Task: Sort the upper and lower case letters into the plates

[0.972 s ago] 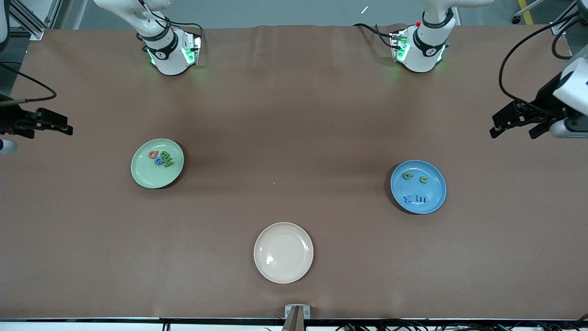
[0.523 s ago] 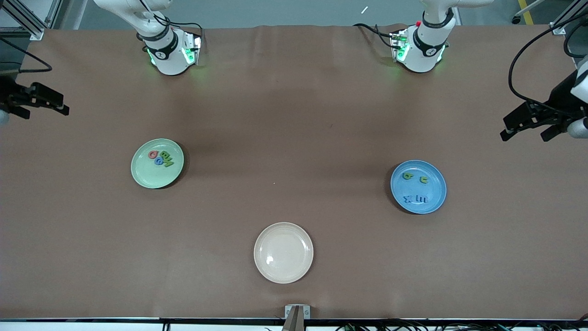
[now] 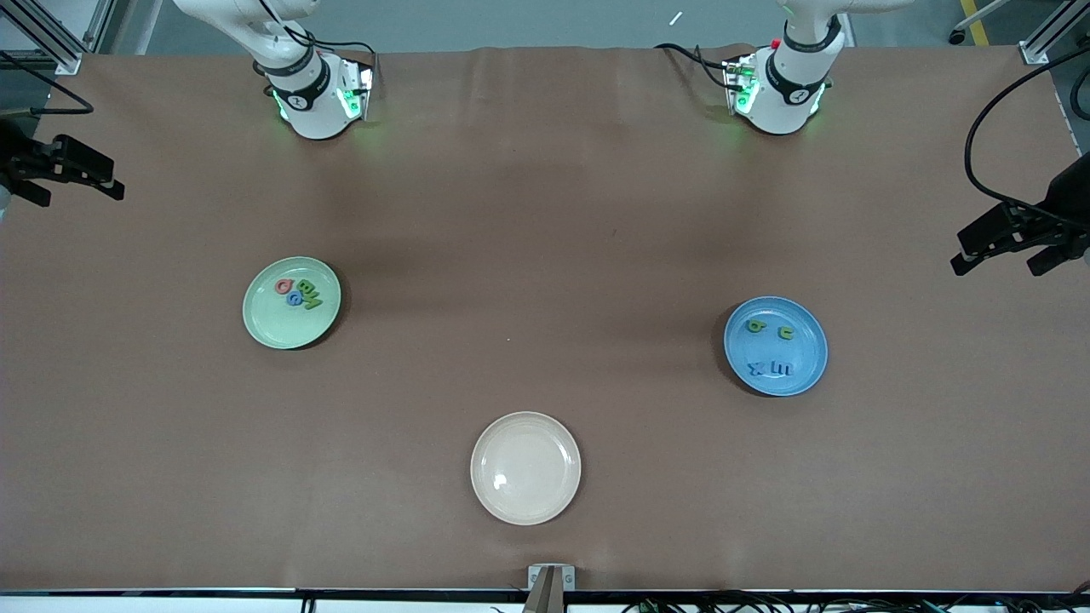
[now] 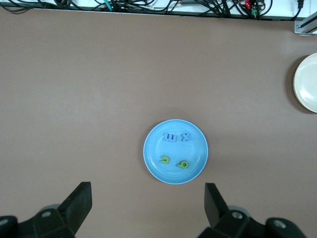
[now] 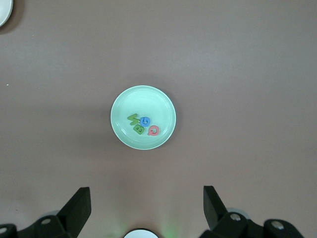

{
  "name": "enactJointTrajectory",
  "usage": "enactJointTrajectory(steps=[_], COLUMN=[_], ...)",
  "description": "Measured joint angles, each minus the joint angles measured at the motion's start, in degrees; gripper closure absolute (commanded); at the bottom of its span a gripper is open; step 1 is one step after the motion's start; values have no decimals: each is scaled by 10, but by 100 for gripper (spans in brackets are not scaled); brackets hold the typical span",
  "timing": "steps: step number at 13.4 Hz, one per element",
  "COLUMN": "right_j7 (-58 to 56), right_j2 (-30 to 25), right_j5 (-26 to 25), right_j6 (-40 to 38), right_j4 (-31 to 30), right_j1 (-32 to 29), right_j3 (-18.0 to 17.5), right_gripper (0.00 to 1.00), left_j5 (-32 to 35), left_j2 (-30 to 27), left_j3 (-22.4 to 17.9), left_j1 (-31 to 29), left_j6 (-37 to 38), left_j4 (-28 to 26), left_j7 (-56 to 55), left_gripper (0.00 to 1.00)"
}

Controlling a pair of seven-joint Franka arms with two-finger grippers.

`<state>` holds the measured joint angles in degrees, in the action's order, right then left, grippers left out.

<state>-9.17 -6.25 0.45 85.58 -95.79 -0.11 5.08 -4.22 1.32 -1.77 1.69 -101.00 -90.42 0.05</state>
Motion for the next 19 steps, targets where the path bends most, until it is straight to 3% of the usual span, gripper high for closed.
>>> enactJointTrajectory(steps=[19], right_j7=[14], right_j2=[-5], right_j5=[-5], right_j6=[16], right_j4=[-11], right_j1=[3], right_j3=[0], right_gripper=[0], left_j5=[1], left_j2=[4], left_j3=[21], left_j1=[-20], left_j6=[0], left_j4=[9], left_j7=[0], left_gripper=[0])
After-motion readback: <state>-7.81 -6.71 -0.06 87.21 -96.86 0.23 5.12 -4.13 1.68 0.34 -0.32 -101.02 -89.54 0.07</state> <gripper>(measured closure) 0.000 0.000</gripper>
